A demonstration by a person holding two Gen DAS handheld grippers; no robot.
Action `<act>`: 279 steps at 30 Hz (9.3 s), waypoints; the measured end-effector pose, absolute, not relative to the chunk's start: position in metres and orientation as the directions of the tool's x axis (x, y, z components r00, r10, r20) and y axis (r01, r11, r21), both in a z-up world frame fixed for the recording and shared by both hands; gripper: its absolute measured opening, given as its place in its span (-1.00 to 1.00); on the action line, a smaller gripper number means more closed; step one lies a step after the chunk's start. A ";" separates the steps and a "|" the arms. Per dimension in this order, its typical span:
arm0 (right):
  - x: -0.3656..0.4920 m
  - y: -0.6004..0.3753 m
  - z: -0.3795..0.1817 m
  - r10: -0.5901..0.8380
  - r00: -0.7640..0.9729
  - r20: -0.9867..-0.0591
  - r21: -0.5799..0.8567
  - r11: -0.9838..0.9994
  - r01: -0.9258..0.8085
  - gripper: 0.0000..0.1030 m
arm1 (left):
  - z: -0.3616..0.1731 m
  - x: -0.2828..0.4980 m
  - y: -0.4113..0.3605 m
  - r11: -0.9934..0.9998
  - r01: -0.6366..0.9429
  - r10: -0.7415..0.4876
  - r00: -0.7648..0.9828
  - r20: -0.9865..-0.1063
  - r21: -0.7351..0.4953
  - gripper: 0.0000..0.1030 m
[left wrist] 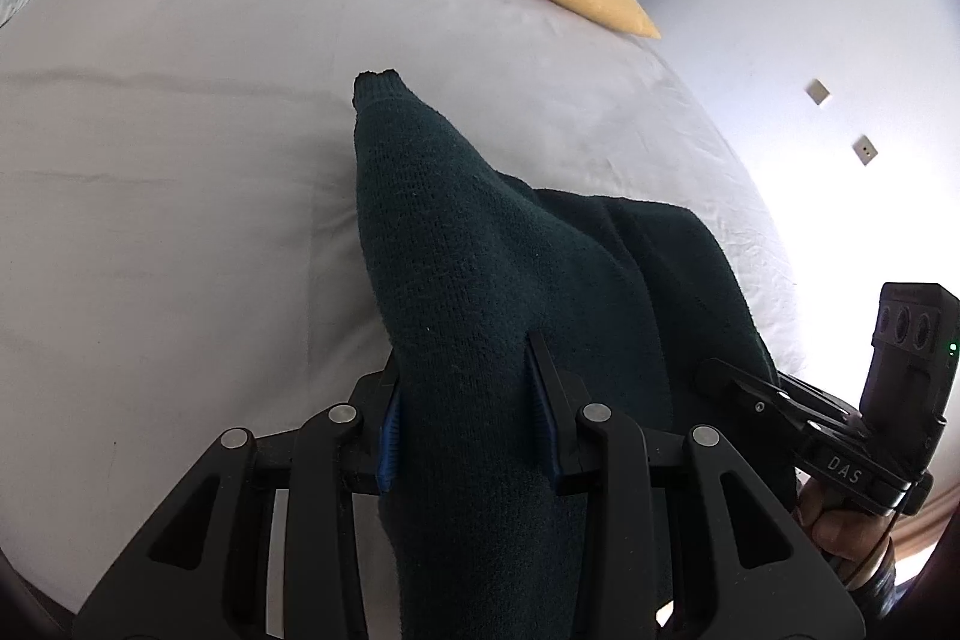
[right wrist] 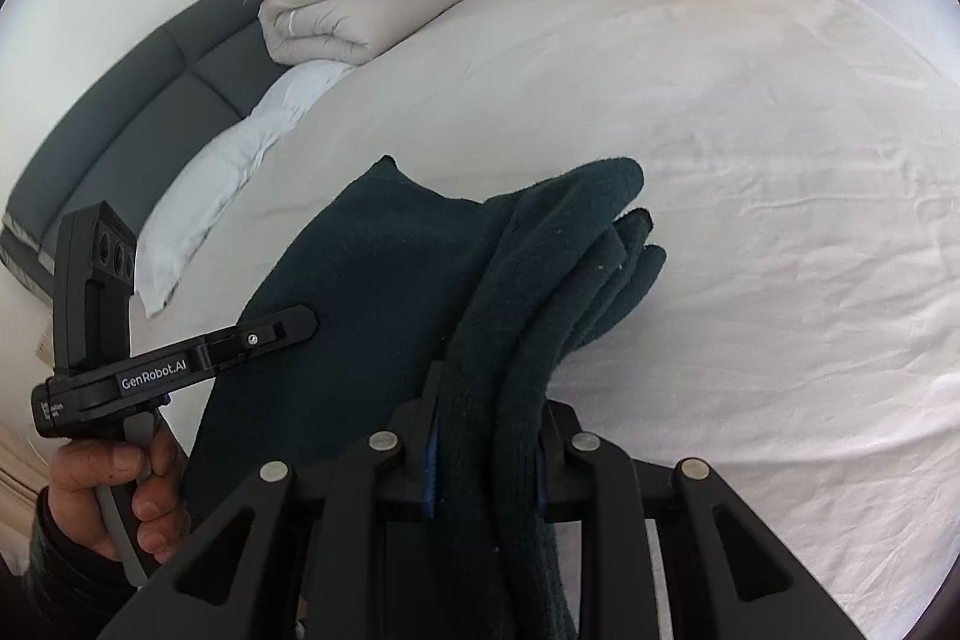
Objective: Fold small clothes
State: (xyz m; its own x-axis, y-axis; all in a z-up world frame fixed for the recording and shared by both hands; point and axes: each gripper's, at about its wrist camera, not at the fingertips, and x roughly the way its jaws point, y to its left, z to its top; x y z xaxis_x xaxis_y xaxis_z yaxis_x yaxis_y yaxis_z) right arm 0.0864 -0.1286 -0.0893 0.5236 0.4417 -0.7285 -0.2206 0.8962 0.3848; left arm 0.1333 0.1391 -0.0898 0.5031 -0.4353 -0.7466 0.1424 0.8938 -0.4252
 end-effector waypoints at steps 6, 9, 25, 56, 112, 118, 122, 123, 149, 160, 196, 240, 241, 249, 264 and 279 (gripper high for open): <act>0.089 -0.155 -0.078 0.451 0.559 -0.695 0.408 0.888 -0.209 -0.53 | -0.073 0.137 0.124 0.889 0.208 -0.451 0.545 -0.707 -0.407 -0.37; 0.091 -0.168 -0.084 0.472 0.570 -0.672 0.446 0.873 -0.198 -0.53 | -0.083 0.139 0.119 0.889 0.219 -0.454 0.540 -0.709 -0.402 -0.37; 0.076 -0.276 -0.118 0.518 0.614 -0.596 0.654 0.756 -0.004 0.12 | -0.088 0.116 0.123 0.928 0.161 -0.358 0.631 -0.689 -0.335 0.32; 0.092 -0.261 -0.186 0.634 0.481 -0.606 0.762 0.636 0.122 -0.82 | -0.151 0.123 0.098 0.917 0.167 -0.395 0.503 -0.769 -0.362 0.48; 0.154 -0.255 -0.151 0.616 0.533 -0.580 0.738 0.674 0.023 -0.80 | -0.154 0.199 0.076 0.963 0.165 -0.266 0.496 -0.826 -0.211 0.80; 0.077 -0.213 -0.152 0.727 0.399 -0.558 0.746 0.651 -0.143 -0.62 | -0.139 0.161 0.071 0.968 0.184 -0.243 0.508 -0.827 -0.171 0.76; 0.054 -0.226 -0.182 0.722 0.393 -0.569 0.752 0.650 -0.104 -0.97 | -0.152 0.140 0.076 0.966 0.177 -0.254 0.496 -0.830 -0.190 0.77; 0.050 -0.232 -0.184 0.725 0.402 -0.559 0.761 0.641 -0.096 -0.97 | -0.155 0.137 0.079 0.965 0.170 -0.260 0.496 -0.829 -0.201 0.77; 0.006 -0.223 -0.171 0.679 0.469 -0.564 0.671 0.709 -0.220 -0.24 | -0.179 0.086 0.082 0.977 0.160 -0.206 0.538 -0.817 -0.141 0.76; -0.031 -0.207 -0.077 0.462 0.727 -0.508 0.389 0.876 -0.285 0.66 | -0.095 0.039 0.104 0.995 0.094 -0.088 0.804 -0.589 -0.020 0.82; -0.053 -0.184 -0.037 0.107 0.784 -0.611 0.108 0.993 -0.052 1.00 | -0.083 0.010 0.103 0.998 -0.037 0.059 0.716 -0.695 0.047 1.00; -0.051 -0.183 -0.049 0.087 0.750 -0.655 0.105 0.994 -0.024 1.00 | -0.096 0.018 0.097 0.999 -0.002 0.027 0.691 -0.722 0.035 1.00; -0.052 -0.183 -0.049 0.087 0.750 -0.655 0.105 0.994 -0.023 1.00 | -0.097 0.018 0.097 0.999 -0.001 0.027 0.691 -0.722 0.036 1.00; -0.052 -0.182 -0.048 0.086 0.751 -0.654 0.104 0.994 -0.024 1.00 | -0.097 0.017 0.096 0.999 -0.001 0.026 0.691 -0.723 0.035 1.00; -0.053 -0.182 -0.050 0.087 0.749 -0.657 0.105 0.994 -0.023 1.00 | -0.096 0.016 0.095 0.999 -0.003 0.028 0.690 -0.723 0.036 1.00; -0.054 -0.181 -0.051 0.087 0.748 -0.658 0.105 0.994 -0.023 1.00 | -0.097 0.016 0.095 0.999 -0.001 0.025 0.689 -0.725 0.034 1.00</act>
State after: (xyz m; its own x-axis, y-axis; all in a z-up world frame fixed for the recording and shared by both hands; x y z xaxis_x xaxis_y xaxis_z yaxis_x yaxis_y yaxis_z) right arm -0.0537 -0.1808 -0.0505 0.7480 0.0869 -0.6580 -0.0228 0.9942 0.1054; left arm 0.0158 0.0950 -0.0971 0.6885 0.0252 -0.7248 -0.0012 0.9994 0.0336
